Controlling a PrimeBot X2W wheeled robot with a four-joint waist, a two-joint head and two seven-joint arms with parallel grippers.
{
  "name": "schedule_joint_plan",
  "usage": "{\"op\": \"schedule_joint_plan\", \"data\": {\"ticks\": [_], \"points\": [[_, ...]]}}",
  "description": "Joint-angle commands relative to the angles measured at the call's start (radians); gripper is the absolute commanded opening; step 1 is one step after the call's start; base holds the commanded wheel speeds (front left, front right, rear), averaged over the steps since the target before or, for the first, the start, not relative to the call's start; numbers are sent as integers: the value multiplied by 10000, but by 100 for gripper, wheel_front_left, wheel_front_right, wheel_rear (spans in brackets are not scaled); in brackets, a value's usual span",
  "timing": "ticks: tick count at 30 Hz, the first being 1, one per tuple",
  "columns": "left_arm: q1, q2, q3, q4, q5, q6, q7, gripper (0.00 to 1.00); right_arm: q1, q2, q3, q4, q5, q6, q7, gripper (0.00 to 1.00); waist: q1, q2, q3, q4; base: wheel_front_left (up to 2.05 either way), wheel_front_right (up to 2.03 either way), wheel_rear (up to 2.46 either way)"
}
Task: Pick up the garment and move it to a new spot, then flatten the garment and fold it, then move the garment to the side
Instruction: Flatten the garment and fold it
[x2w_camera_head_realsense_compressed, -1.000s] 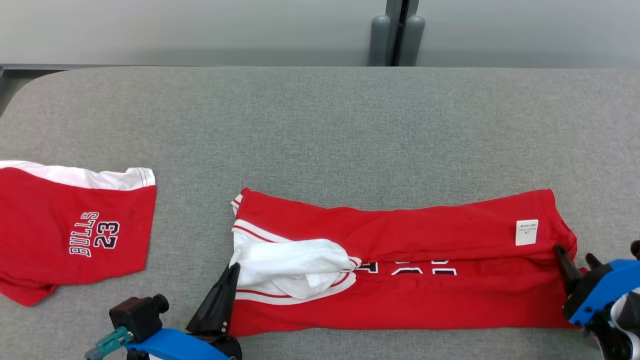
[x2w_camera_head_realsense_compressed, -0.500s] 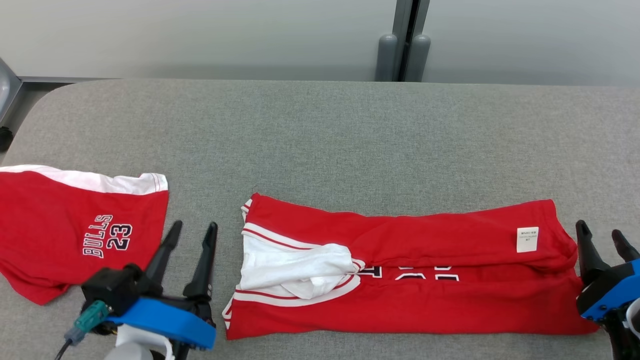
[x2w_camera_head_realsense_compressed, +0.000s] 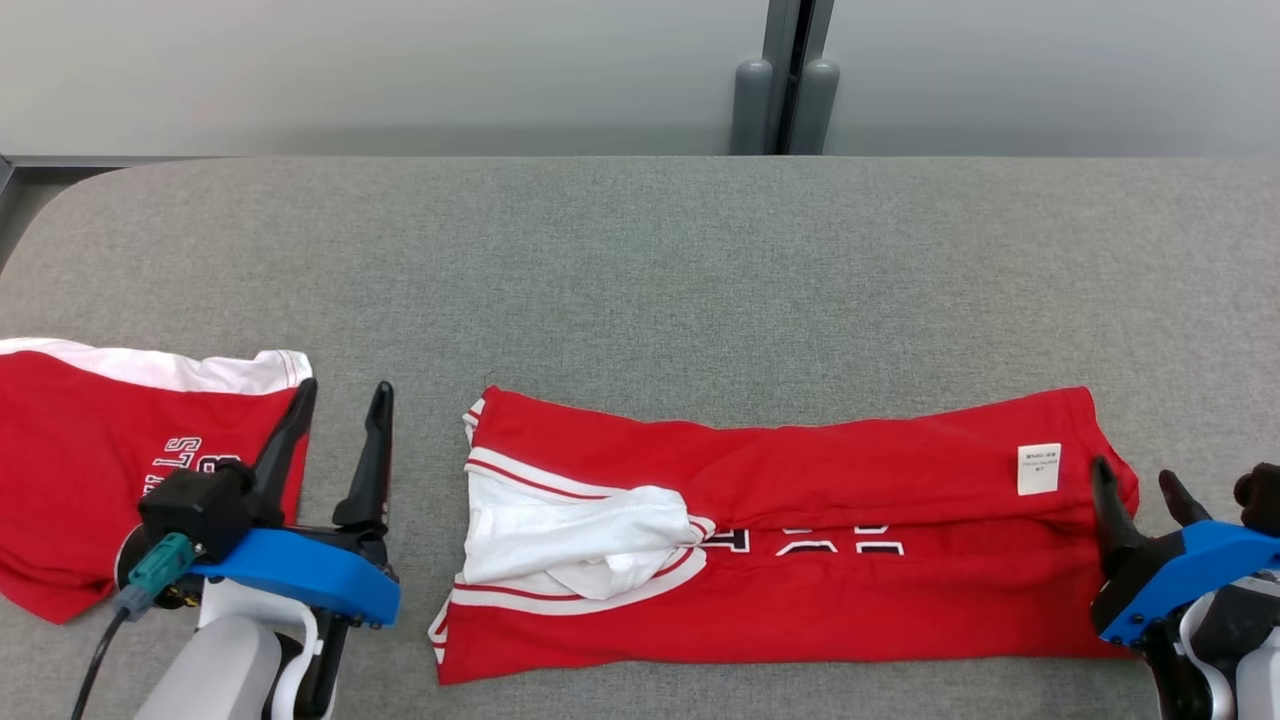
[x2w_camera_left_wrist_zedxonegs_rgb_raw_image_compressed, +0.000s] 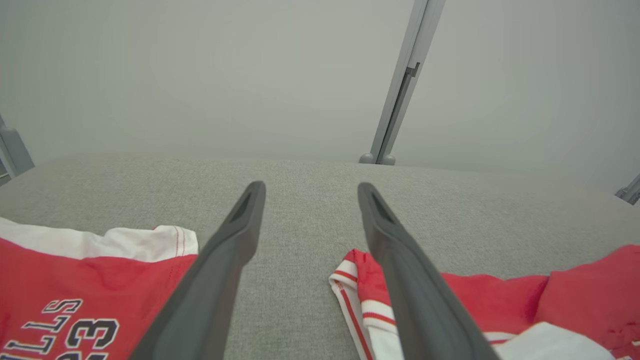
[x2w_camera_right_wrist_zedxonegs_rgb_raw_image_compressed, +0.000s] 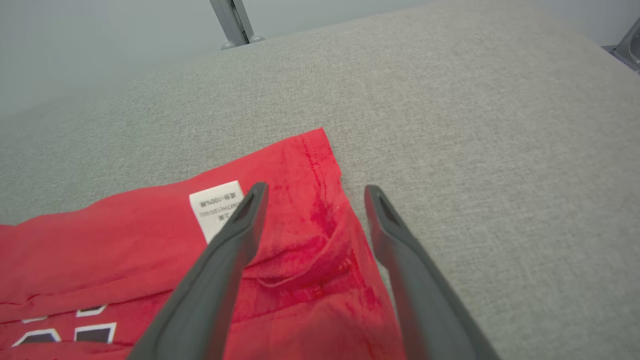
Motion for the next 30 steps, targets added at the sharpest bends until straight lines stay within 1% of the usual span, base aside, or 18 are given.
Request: {"op": "schedule_joint_plan", "data": {"ticks": [1,4,6,12,15,19,22,23,24,25,30], "points": [[-73,-63,209,99,-38,-28,-43,100,-165,-9,6,186,-104,1,-103,100,-1,0,20,-15,0,0,0],[168,-264,559,140,25,91,-45,100,-267,-72,-6,551,-200,1,-198,100,-1,0,52,-5,0,0,0],[310,-366,799,146,102,87,-47,100,-258,-135,-48,806,-231,1,-116,100,-1,0,74,44,0,0,0],[560,-555,1305,116,350,-66,-48,100,-340,-357,-190,1291,-246,1,79,100,-1,0,146,137,0,0,0],[631,-627,1495,155,480,-141,-47,100,-406,-452,-139,1614,-278,1,380,100,-1,0,191,155,0,0,0],[601,-718,1741,166,614,-216,-48,100,-409,-566,28,2011,-191,1,770,100,-1,0,237,166,0,0,0],[578,-760,1862,188,699,-264,-48,100,-453,-641,348,2165,31,2,963,100,-1,0,248,155,0,0,0],[582,-774,1912,194,732,-283,-48,100,-449,-675,438,2192,93,2,983,56,-1,0,243,147,0,0,0],[595,-781,1958,204,753,-312,-48,100,-444,-715,542,2223,141,2,1024,18,-1,0,234,136,0,0,0],[610,-780,2000,220,760,-326,-48,100,-436,-763,651,2236,198,4,1042,0,-1,0,220,123,0,0,0],[697,-823,2143,267,836,-380,-48,100,-390,-906,843,2129,328,1,982,0,-1,0,124,34,0,0,0]]}}
